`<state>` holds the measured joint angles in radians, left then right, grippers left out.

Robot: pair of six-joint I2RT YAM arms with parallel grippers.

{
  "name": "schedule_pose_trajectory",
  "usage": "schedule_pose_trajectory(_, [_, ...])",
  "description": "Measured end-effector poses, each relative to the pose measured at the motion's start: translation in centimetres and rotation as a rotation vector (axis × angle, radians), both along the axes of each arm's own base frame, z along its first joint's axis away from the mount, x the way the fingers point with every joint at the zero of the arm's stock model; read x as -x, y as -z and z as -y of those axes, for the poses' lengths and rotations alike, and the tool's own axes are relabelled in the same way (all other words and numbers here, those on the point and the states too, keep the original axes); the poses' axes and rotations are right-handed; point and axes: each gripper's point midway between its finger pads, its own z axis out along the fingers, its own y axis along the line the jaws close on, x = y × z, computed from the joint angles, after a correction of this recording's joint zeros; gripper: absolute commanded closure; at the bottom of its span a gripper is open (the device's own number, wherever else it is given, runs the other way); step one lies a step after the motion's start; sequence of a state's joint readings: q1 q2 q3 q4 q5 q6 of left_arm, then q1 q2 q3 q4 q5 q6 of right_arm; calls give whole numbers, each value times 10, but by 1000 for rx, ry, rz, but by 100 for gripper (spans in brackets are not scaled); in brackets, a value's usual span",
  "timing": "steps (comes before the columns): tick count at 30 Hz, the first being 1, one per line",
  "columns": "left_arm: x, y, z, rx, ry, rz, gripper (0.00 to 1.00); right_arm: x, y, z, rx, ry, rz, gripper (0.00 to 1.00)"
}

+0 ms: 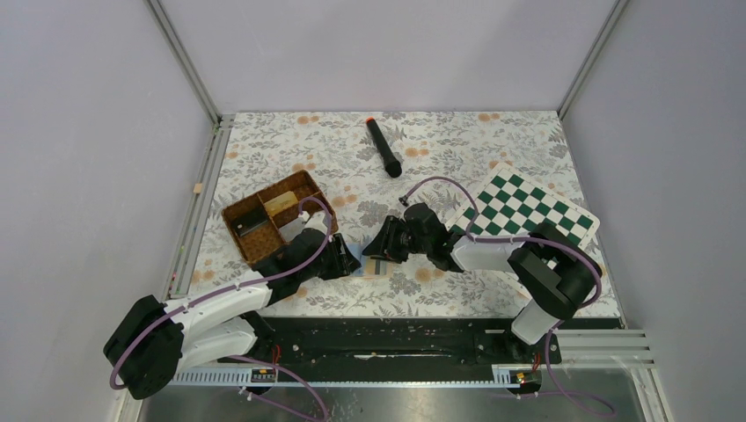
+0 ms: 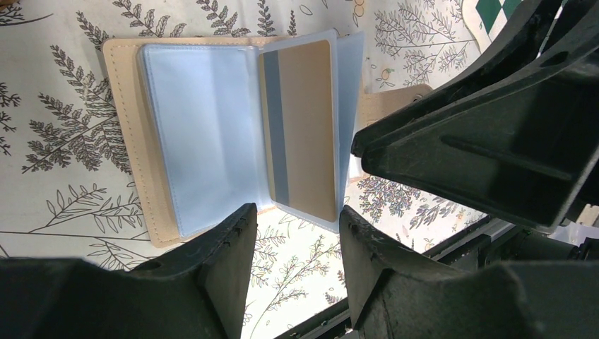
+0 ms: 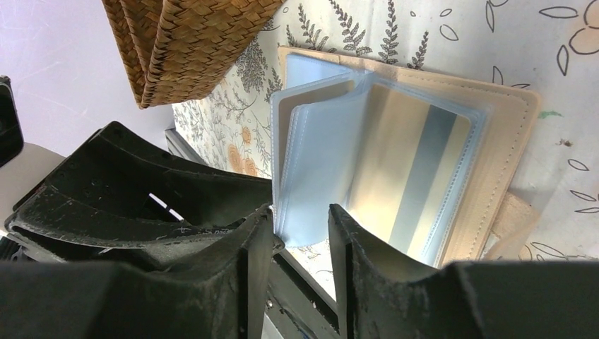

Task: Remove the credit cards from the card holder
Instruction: Remove the credit card from the card holder.

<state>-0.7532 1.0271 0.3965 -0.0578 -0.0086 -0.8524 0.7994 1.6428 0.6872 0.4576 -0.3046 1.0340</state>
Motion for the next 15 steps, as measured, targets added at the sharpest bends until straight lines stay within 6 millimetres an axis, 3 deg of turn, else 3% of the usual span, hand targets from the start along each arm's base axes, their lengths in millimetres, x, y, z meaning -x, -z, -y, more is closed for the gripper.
schedule_pose_trajectory(15, [0, 0, 0, 0, 0, 0, 54, -5, -8, -3, 19, -6, 10, 54])
